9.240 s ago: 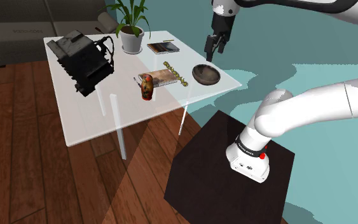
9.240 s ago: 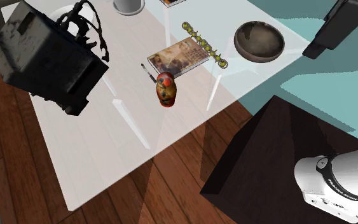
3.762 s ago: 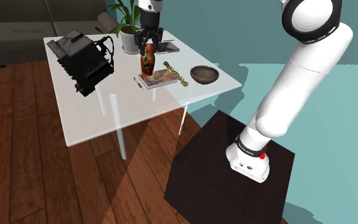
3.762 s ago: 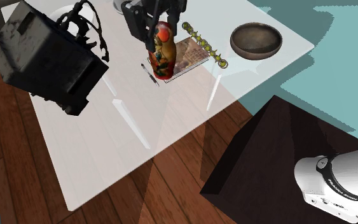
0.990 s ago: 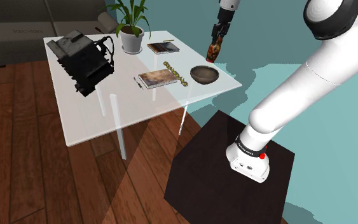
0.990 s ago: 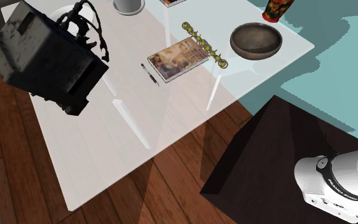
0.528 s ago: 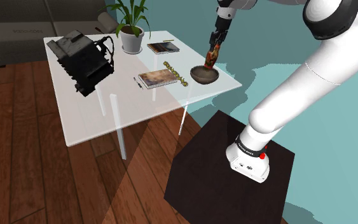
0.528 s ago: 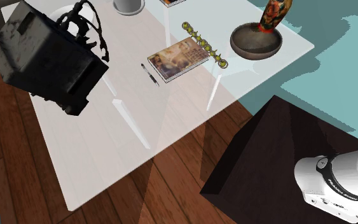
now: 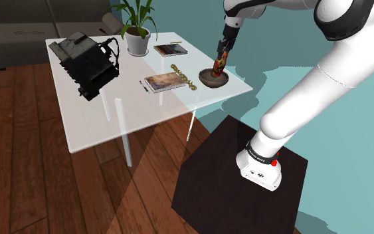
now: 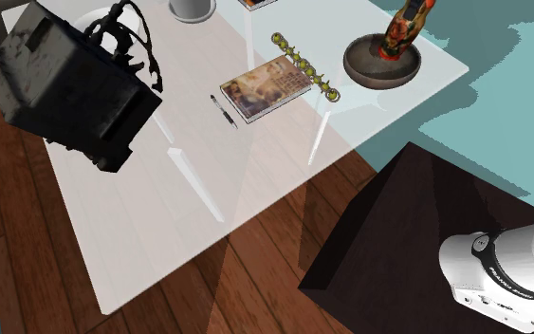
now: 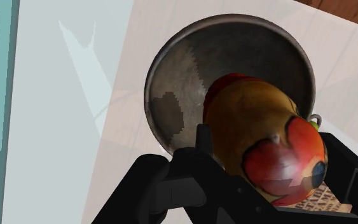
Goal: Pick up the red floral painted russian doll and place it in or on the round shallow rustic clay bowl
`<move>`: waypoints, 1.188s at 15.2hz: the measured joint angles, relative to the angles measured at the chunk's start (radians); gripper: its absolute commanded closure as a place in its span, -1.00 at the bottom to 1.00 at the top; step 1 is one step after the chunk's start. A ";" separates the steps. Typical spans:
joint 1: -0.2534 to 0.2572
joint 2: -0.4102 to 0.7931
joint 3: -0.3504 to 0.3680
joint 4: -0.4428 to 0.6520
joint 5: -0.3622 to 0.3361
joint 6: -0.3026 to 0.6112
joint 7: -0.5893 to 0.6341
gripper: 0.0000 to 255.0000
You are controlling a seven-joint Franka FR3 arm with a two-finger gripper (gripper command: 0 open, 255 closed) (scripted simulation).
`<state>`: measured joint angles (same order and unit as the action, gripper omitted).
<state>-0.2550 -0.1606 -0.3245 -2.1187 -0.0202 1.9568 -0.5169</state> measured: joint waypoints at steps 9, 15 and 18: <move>0.000 0.000 0.000 -0.002 0.000 0.003 0.000 -1.00; 0.001 -0.023 0.004 0.073 -0.006 -0.092 0.006 -1.00; 0.001 -0.019 0.004 0.104 -0.004 -0.120 0.005 -1.00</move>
<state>-0.2538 -0.1792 -0.3201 -2.0152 -0.0244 1.8372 -0.5117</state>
